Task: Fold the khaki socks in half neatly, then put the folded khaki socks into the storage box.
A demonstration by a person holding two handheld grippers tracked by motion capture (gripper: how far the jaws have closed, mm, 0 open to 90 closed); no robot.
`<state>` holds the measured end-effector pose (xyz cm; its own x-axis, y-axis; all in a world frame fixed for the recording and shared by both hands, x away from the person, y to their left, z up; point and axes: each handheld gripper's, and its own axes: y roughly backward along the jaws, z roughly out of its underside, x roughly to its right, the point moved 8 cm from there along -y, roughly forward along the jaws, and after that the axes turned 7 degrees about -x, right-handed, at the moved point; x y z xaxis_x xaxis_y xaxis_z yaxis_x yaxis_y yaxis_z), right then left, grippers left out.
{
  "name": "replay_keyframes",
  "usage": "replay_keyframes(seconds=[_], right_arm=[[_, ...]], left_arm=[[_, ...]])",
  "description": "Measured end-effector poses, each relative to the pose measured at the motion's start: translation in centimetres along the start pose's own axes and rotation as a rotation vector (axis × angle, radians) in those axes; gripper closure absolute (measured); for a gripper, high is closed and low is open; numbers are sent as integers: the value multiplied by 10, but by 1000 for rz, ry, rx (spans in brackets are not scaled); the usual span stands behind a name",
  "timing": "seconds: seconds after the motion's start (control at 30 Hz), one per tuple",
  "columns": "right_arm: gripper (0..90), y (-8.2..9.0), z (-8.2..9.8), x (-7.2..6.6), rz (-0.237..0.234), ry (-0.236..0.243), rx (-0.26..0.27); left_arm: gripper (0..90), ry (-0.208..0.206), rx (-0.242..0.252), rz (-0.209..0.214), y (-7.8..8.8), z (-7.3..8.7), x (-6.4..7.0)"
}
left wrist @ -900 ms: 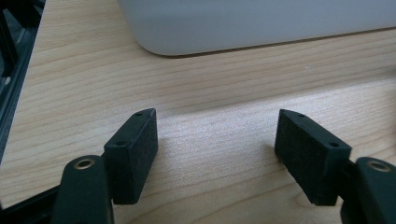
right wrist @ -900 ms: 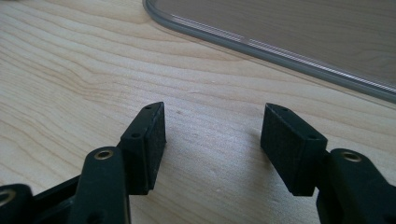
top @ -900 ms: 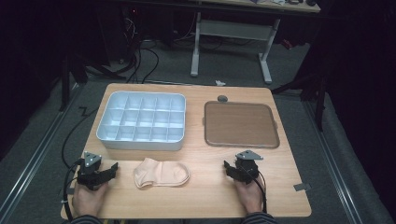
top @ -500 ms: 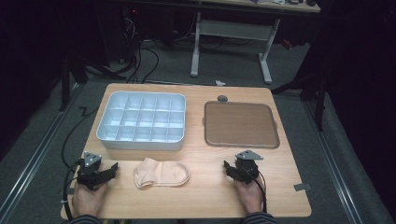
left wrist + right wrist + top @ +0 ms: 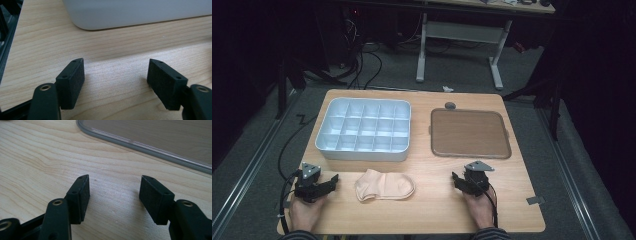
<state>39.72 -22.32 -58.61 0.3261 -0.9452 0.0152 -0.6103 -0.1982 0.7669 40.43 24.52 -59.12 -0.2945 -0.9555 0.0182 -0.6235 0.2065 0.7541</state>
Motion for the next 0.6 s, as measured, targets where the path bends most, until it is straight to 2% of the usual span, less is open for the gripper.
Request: replay_keyframes(seconds=[0.3, 0.4, 0.6], right_arm=[[446, 0, 0, 1, 7, -12, 2], [479, 1, 0, 1, 11, -20, 1], [526, 8, -1, -10, -40, -20, 30]], left_arm=[[306, 3, 1, 8, 0, -1, 1], [307, 35, 6, 52, 2, -1, 3], [310, 26, 51, 125, 14, -9, 17]])
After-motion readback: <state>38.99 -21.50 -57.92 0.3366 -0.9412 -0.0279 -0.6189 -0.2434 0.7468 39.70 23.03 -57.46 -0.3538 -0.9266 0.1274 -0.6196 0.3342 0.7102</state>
